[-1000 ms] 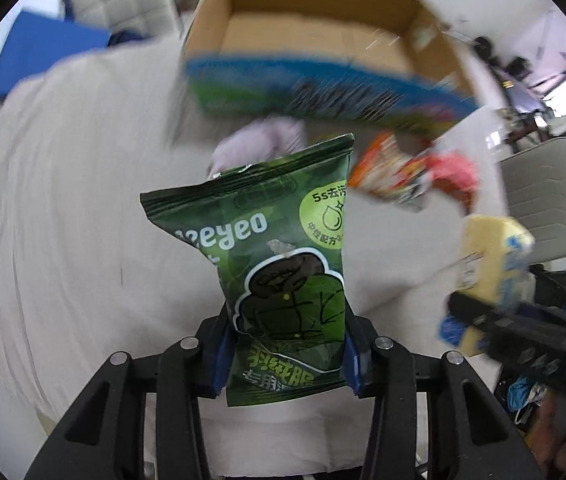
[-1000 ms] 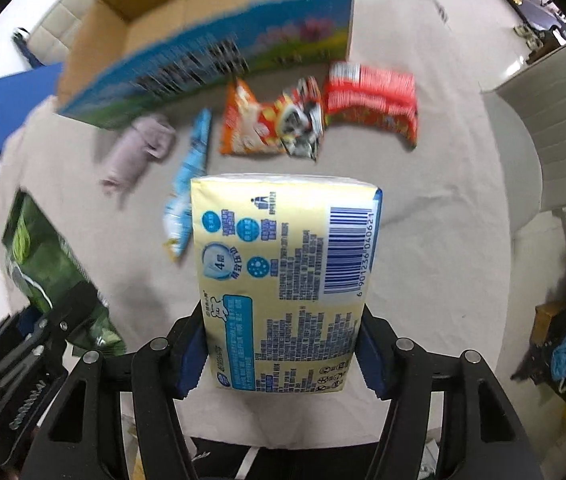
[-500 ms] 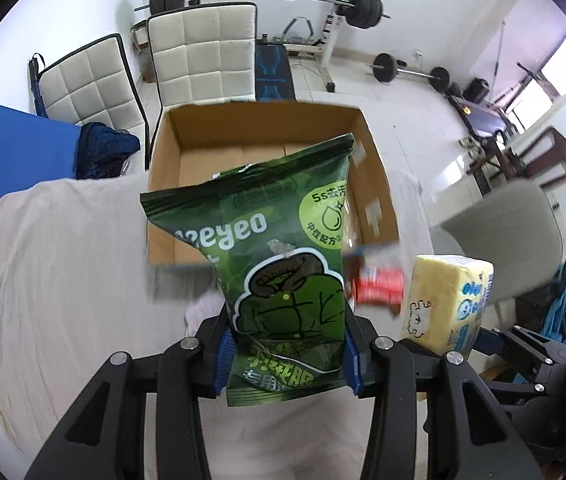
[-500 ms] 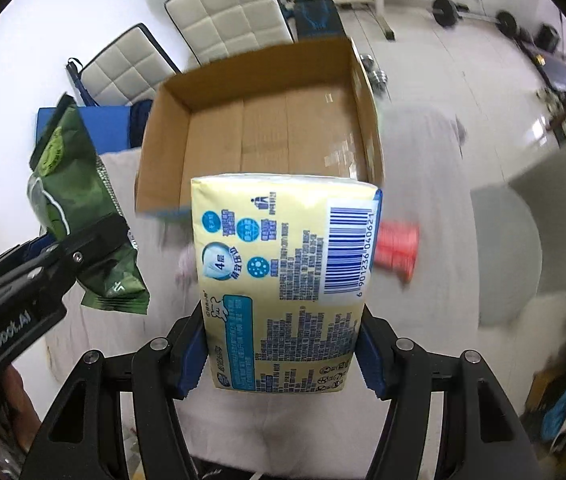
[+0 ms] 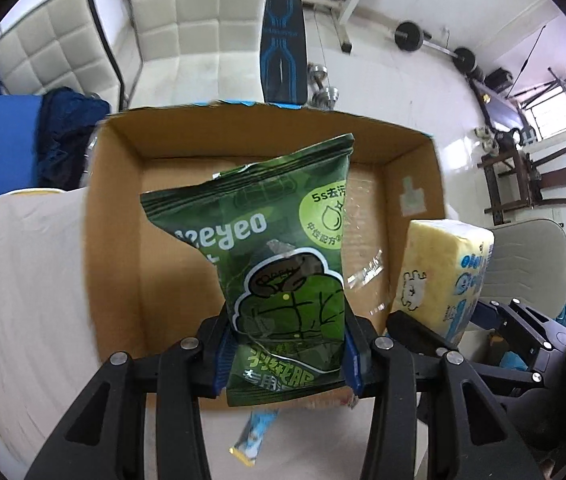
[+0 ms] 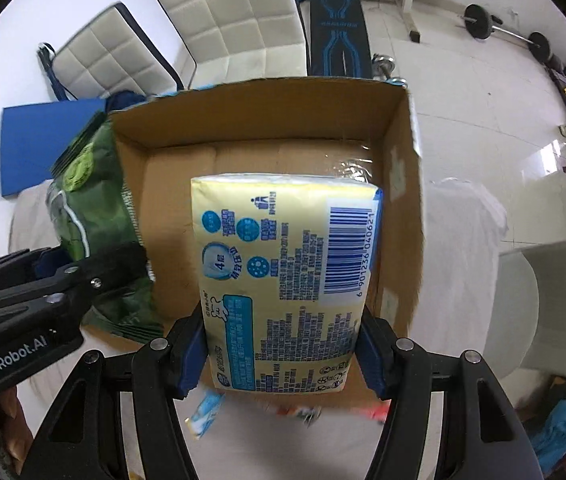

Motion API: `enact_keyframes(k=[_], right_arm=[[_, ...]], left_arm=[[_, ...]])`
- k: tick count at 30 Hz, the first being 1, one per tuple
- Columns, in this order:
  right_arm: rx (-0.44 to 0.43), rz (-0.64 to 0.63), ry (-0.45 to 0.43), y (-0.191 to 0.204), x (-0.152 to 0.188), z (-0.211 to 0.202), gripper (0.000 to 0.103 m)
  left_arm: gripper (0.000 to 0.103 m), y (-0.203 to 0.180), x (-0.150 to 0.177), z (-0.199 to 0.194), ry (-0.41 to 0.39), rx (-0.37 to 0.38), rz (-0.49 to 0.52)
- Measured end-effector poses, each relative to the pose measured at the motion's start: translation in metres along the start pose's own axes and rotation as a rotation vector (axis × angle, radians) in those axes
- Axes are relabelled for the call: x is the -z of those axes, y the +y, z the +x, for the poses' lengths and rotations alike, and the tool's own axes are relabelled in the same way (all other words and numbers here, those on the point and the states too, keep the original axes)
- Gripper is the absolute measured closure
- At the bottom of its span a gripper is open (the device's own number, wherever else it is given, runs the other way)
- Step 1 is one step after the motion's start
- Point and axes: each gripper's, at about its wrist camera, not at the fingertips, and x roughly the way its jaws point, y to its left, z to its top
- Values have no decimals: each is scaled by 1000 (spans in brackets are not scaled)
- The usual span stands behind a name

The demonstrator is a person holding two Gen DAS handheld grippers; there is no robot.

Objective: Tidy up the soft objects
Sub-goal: 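Carry both items into the cardboard box and open both grippers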

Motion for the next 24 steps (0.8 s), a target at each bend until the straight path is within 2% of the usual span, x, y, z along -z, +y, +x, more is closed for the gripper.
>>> enact_keyframes(k=[5, 11, 18, 21, 24], right_arm=[[15, -20, 60, -10, -34, 41, 38], [32, -38, 103, -15, -54, 78, 38], [38, -30, 109, -20, -67, 99, 37], [56, -30, 100, -19, -68, 102, 34], [67, -34, 98, -17, -66, 101, 32]], left_arm=[[62, 1, -35, 41, 89, 49, -12], [62, -1, -60, 74, 153, 52, 8], [61, -7, -60, 90, 189, 13, 27], [57, -9, -56, 92, 208, -11, 19], [52, -6, -50, 87, 193, -46, 18]])
